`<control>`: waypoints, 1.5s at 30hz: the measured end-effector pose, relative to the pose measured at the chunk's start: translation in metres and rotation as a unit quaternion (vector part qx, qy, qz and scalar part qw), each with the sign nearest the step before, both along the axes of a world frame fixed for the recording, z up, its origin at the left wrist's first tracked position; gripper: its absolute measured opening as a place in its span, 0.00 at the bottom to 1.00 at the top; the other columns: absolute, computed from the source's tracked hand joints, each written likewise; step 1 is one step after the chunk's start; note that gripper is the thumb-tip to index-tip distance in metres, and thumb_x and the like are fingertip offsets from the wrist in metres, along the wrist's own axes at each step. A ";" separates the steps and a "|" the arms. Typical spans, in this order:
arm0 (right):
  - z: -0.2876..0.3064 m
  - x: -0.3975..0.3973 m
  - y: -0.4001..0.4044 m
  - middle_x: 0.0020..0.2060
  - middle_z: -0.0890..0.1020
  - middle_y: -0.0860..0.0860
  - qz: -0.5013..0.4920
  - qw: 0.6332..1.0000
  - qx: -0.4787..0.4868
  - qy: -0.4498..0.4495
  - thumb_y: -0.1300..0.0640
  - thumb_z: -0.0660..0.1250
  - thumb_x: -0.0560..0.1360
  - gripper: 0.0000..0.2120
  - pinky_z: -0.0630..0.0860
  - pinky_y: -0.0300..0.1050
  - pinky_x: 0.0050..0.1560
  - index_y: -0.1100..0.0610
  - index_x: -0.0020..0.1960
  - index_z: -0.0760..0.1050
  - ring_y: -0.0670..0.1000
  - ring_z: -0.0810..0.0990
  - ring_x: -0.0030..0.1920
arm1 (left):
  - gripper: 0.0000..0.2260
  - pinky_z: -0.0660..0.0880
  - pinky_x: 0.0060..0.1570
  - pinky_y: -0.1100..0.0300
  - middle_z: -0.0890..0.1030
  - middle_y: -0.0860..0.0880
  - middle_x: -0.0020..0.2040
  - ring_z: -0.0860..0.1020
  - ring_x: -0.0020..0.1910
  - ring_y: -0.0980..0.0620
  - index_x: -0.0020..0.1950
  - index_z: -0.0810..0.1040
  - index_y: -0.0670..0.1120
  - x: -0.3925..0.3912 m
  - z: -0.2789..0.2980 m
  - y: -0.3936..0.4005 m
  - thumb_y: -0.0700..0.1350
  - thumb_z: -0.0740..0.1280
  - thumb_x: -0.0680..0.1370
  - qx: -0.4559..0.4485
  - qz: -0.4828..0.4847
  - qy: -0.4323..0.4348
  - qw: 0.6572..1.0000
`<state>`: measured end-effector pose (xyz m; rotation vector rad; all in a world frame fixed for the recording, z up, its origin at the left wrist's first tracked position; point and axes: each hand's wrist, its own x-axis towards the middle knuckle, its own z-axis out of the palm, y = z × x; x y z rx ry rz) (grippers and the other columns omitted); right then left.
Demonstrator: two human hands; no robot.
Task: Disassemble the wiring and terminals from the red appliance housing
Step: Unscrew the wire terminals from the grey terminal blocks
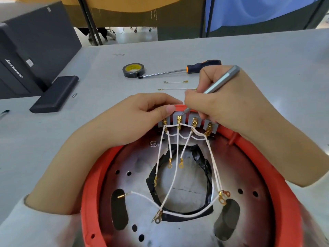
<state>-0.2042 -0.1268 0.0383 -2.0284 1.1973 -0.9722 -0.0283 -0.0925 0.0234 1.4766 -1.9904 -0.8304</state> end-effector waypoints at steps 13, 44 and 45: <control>-0.001 0.001 0.002 0.22 0.74 0.51 -0.022 1.000 -0.006 0.006 0.57 0.69 0.68 0.15 0.67 0.36 0.22 0.52 0.28 0.65 0.45 0.69 0.19 | 0.11 0.69 0.62 0.62 0.81 0.63 0.53 0.77 0.56 0.64 0.58 0.78 0.56 0.000 0.001 0.000 0.46 0.60 0.81 0.012 -0.002 0.012 1.000; -0.002 -0.005 0.000 0.21 0.73 0.47 0.030 0.994 0.063 -0.081 0.55 0.74 0.64 0.13 0.65 0.39 0.26 0.53 0.28 0.71 0.43 0.68 0.22 | 0.14 0.69 0.64 0.51 0.81 0.60 0.55 0.77 0.59 0.56 0.59 0.78 0.59 0.001 -0.002 -0.001 0.55 0.59 0.77 0.015 -0.001 -0.008 1.000; -0.003 -0.005 0.000 0.21 0.72 0.48 0.024 0.995 0.060 -0.075 0.55 0.74 0.64 0.14 0.65 0.40 0.27 0.53 0.27 0.70 0.43 0.67 0.22 | 0.15 0.69 0.64 0.51 0.81 0.59 0.55 0.77 0.59 0.56 0.59 0.78 0.59 0.001 -0.002 -0.001 0.56 0.58 0.76 0.015 -0.002 -0.008 1.000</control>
